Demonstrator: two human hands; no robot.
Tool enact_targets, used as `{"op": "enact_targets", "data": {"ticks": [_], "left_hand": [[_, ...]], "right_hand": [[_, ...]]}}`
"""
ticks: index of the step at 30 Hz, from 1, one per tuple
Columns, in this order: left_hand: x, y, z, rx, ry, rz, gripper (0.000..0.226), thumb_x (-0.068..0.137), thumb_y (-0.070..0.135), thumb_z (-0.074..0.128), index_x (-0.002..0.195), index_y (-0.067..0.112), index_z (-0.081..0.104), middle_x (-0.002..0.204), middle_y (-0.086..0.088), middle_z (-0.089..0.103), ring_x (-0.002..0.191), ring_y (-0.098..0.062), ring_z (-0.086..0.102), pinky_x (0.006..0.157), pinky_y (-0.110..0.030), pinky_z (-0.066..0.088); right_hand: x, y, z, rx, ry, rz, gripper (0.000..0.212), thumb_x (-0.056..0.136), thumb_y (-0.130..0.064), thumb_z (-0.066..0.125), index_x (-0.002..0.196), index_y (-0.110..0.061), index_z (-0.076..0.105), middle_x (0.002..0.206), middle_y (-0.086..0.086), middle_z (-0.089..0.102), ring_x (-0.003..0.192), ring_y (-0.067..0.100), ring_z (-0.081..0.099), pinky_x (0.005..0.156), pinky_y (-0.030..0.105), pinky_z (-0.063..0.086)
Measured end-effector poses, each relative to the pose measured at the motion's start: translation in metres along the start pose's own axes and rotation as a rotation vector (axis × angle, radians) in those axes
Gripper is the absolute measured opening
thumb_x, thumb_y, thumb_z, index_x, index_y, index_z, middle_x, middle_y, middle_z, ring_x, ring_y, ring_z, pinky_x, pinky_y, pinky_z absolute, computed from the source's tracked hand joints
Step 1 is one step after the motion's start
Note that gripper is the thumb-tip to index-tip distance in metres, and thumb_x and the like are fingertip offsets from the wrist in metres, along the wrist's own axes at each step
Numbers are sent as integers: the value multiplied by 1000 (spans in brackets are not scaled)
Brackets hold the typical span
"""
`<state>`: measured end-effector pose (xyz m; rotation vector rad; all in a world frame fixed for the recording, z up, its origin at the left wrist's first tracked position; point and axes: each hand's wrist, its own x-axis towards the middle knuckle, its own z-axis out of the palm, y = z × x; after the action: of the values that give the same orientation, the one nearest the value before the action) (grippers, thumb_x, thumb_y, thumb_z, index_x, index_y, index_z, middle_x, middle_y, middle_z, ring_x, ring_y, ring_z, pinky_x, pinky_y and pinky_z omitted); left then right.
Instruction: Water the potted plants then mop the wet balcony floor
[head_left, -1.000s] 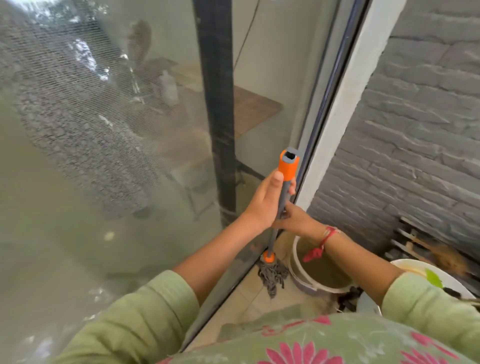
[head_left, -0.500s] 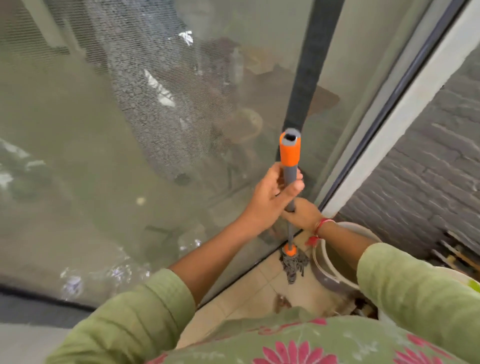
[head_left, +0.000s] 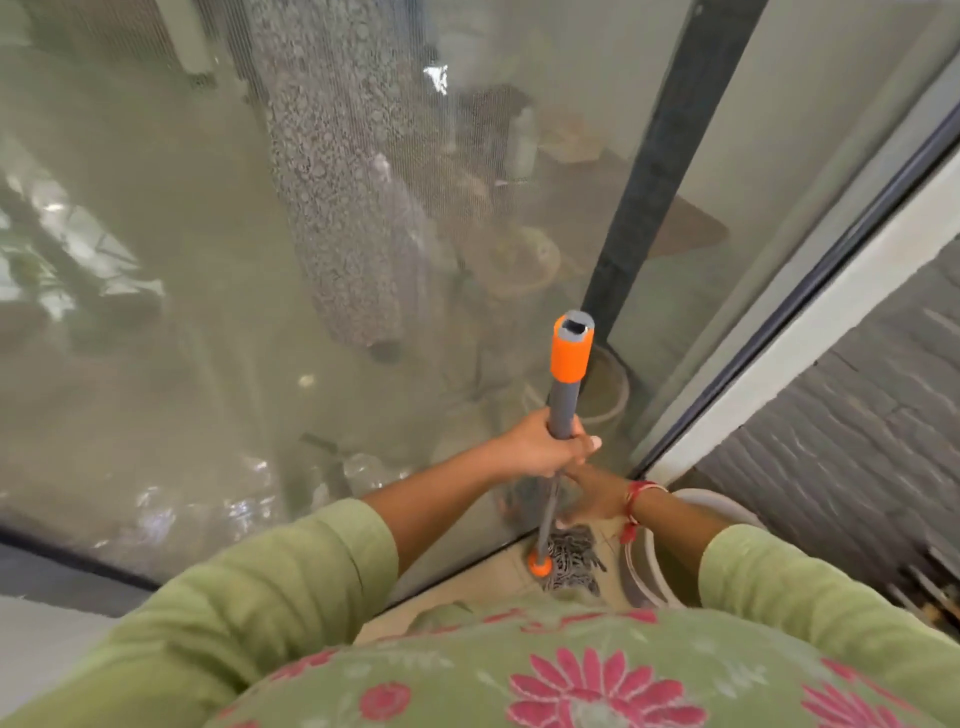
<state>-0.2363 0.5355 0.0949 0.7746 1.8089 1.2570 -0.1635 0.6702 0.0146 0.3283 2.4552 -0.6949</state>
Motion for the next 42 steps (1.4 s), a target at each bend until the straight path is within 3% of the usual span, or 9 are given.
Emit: {"op": "enact_targets", "data": {"ticks": [5,8,12,18,23,32,34,38,42], "left_hand": [[17,13,-10,-64,134,-22,22,91,34,60,76,19,61,83,-2,60,81,-10,55,79,-21,43],[17,12,-5,-174,185,26,39,95,35,55,61,16,56,57,4,60,67,-11,58,69,-15,44],[9,21,5,-387,367,34,51,62,72,66,49,26,49,40,9,48,53,-9,56,54,-18,42],[-36,35,-40,-548,590,182,53,69,57,65,35,22,44,36,10,36,43,-8,50,82,-48,47],[-123,11,-66,-800,923,191,50,75,44,55,34,21,39,34,7,30,37,-10,44,71,-28,52],[-317,-17,-58,-818,1493,259,54,85,44,47,39,21,30,35,5,25,34,-13,29,47,-25,36],[-356,-24,-48,-803,1568,270,51,84,44,45,41,22,29,36,5,23,35,-14,26,47,-27,34],[-445,-32,-28,-781,1750,268,52,83,46,52,42,23,28,36,6,23,35,-15,26,45,-25,36],[-548,-41,-1,-744,1996,277,56,96,33,48,45,23,27,39,6,21,39,-15,23,47,-27,31]], "right_hand": [[18,23,16,83,-44,46,88,70,-29,82,141,-6,36,145,11,36,134,27,36,111,36,31],[43,36,31,263,9,92,106,49,-47,84,137,-6,41,137,11,46,128,27,44,107,39,38],[64,43,48,378,-19,115,71,69,-20,84,129,-6,48,123,8,57,117,24,53,98,34,43],[92,25,55,320,-7,129,23,73,-26,80,82,-16,62,91,9,63,91,24,61,82,34,48],[85,-44,72,80,-221,-4,33,83,-31,70,59,-18,51,64,2,57,74,14,56,63,24,39],[34,-175,167,-212,-481,-349,17,88,-22,63,75,-16,53,58,-8,47,52,4,45,37,8,32],[19,-203,193,-254,-501,-397,14,87,-23,63,85,-14,53,60,-5,49,51,4,45,39,10,32],[-15,-264,258,-348,-503,-487,34,85,-27,66,63,-21,41,58,-4,44,49,4,41,48,23,35],[-63,-329,334,-475,-591,-611,21,88,-28,62,90,-16,44,65,-5,44,55,6,43,45,20,32]]}}
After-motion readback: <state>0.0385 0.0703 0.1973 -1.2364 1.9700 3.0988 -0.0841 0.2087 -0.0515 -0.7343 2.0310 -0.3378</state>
